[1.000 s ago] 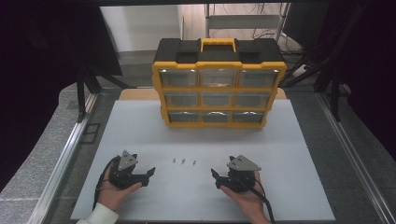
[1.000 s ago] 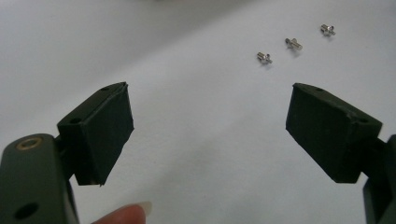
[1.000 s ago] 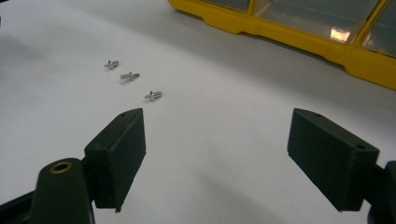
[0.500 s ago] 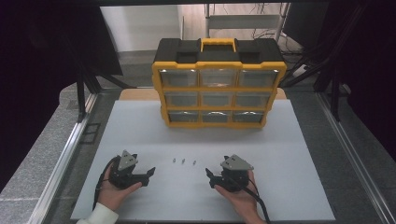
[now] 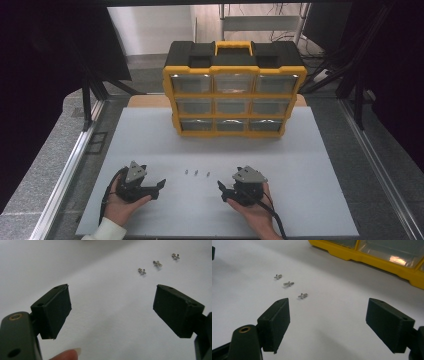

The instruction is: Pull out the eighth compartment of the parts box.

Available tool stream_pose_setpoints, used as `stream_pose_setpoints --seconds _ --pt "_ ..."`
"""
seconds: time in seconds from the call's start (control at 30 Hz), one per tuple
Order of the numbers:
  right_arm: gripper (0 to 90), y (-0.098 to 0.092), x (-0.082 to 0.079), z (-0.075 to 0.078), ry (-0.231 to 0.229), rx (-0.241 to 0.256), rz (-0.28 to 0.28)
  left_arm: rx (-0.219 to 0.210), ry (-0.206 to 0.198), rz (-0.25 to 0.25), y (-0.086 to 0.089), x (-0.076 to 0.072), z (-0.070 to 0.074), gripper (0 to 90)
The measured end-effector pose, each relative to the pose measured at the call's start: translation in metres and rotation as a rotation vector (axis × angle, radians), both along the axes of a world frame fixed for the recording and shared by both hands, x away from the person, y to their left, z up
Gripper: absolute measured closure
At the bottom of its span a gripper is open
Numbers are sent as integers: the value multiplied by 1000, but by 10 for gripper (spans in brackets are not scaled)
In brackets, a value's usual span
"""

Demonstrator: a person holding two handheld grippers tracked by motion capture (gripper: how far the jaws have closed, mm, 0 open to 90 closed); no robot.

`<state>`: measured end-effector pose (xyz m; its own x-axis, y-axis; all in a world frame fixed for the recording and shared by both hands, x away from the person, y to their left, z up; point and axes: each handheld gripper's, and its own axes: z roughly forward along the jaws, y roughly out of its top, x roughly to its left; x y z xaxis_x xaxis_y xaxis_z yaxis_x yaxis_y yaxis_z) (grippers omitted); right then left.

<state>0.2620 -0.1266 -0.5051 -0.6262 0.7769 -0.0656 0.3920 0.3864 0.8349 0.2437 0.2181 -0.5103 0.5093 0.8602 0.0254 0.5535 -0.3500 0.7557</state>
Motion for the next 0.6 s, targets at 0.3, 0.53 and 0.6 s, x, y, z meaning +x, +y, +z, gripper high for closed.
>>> stream_pose_setpoints --seconds 0.3,0.53,0.6 --pt "184 2 -3 2 -99 -122 0 1 -2 1 0 0 0 153" --pt "184 4 -6 3 -166 -214 20 2 1 0 0 0 0 153" --pt "184 5 -7 3 -180 -234 27 2 1 1 1 0 0 153"
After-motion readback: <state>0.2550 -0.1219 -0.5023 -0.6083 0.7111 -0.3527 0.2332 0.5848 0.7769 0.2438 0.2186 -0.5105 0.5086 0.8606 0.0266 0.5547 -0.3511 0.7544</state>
